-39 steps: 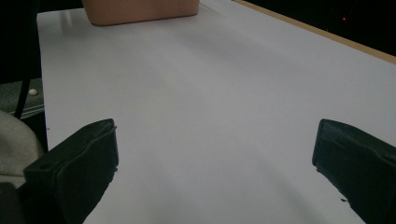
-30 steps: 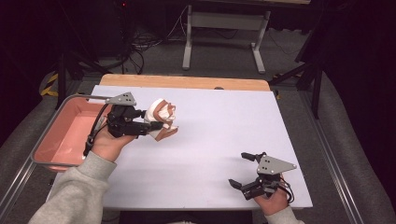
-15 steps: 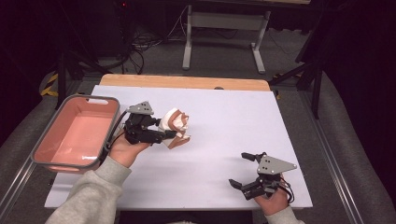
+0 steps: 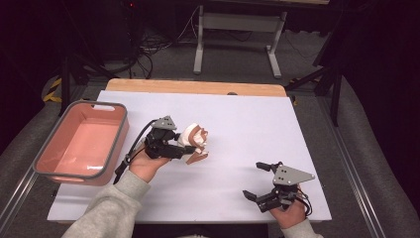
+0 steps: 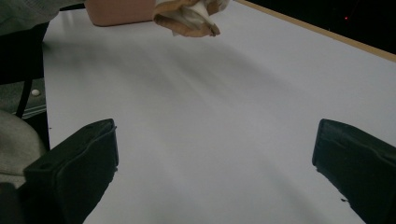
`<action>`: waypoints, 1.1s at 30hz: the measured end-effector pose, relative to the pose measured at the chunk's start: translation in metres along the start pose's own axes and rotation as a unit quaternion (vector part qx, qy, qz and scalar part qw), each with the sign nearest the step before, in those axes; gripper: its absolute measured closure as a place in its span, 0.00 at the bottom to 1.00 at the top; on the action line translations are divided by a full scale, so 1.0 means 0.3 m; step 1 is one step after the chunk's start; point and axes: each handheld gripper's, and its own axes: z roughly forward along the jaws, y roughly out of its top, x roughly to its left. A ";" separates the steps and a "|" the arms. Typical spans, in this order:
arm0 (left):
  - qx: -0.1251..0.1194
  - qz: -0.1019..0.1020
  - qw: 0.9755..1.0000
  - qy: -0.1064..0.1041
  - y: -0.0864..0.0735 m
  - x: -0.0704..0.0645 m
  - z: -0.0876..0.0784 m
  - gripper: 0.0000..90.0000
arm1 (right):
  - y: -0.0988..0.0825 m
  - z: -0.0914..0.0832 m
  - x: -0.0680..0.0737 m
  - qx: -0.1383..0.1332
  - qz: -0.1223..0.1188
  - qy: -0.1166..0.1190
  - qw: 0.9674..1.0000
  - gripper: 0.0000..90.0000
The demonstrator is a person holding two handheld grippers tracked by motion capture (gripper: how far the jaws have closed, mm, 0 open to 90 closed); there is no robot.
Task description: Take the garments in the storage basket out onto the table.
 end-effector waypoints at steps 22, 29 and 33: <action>0.048 0.003 0.999 0.022 -0.035 -0.001 0.110 0.47 | -0.001 0.000 -0.001 0.001 0.000 0.001 1.000 0.01; 0.068 0.001 0.997 0.027 -0.045 0.012 0.133 0.46 | -0.001 0.000 0.000 0.001 -0.001 0.001 1.000 0.01; 0.078 -0.004 0.996 0.029 -0.051 0.019 0.146 0.45 | -0.001 0.000 -0.001 0.002 0.000 0.001 1.000 0.01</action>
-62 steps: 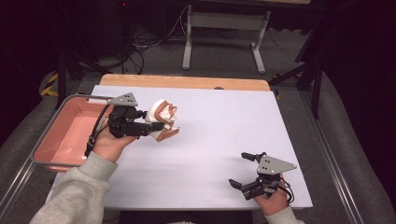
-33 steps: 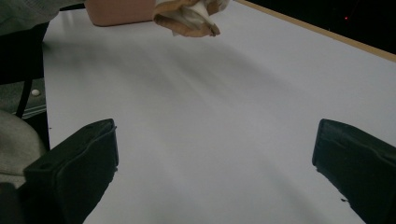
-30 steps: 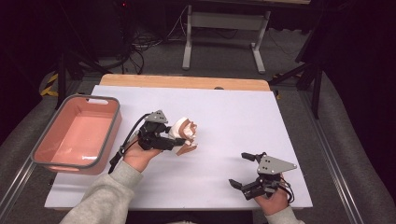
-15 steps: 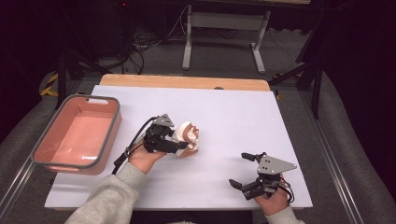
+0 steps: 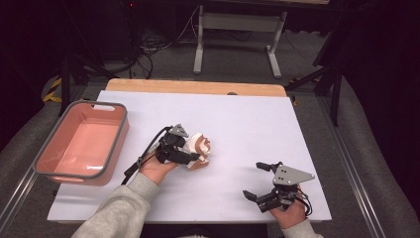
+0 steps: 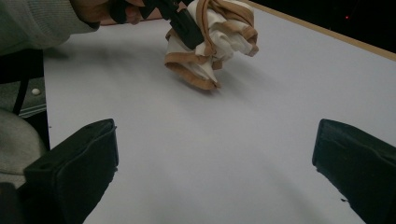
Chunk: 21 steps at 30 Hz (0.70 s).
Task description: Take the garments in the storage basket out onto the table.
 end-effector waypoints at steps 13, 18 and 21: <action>0.020 0.002 1.000 0.011 -0.003 0.002 0.019 0.43 | 0.000 0.000 0.001 0.000 0.000 -0.001 1.000 0.01; 0.022 -0.002 1.000 0.006 -0.003 0.002 0.022 0.41 | 0.000 0.000 0.001 -0.001 -0.001 0.000 1.000 0.01; 0.022 0.001 1.000 0.009 -0.003 0.000 0.021 0.38 | 0.000 0.000 0.001 0.000 -0.001 0.000 1.000 0.01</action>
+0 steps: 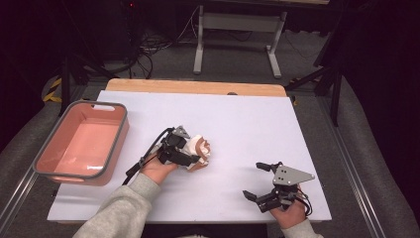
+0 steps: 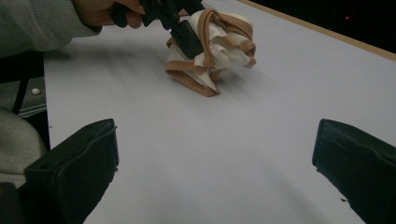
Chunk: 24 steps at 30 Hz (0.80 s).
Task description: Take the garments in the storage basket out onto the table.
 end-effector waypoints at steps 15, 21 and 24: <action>-0.008 -0.012 1.000 -0.008 0.008 0.002 -0.014 0.06 | 0.001 0.000 0.002 -0.003 -0.002 0.003 1.000 0.01; -0.011 -0.002 1.000 0.008 0.020 -0.008 -0.039 0.02 | 0.000 -0.001 0.000 -0.003 -0.001 0.003 1.000 0.01; -0.028 0.001 0.999 0.017 0.027 -0.005 -0.070 0.02 | -0.002 0.001 0.000 -0.002 -0.001 0.005 1.000 0.01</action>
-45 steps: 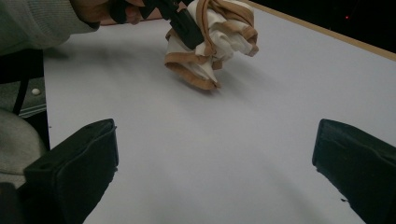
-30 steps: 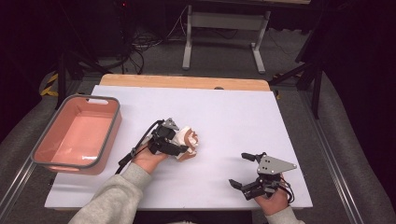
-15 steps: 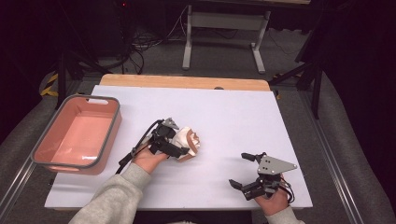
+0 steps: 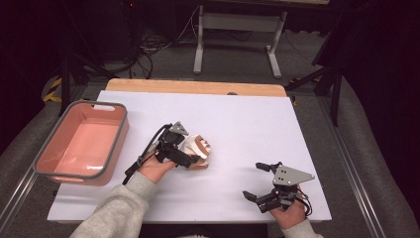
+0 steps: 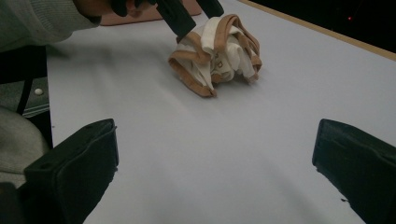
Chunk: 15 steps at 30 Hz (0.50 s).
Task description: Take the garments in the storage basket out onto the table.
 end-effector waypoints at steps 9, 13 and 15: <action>-0.023 -0.002 1.000 0.016 0.007 0.003 -0.067 0.00 | -0.001 0.001 -0.001 0.000 0.001 0.001 1.000 0.01; -0.030 0.003 0.999 0.016 0.008 -0.008 -0.097 0.00 | 0.000 0.001 0.001 -0.001 0.000 0.000 1.000 0.01; -0.034 0.007 0.999 0.016 0.009 -0.015 -0.117 0.00 | 0.001 0.002 0.003 0.000 -0.001 -0.001 1.000 0.01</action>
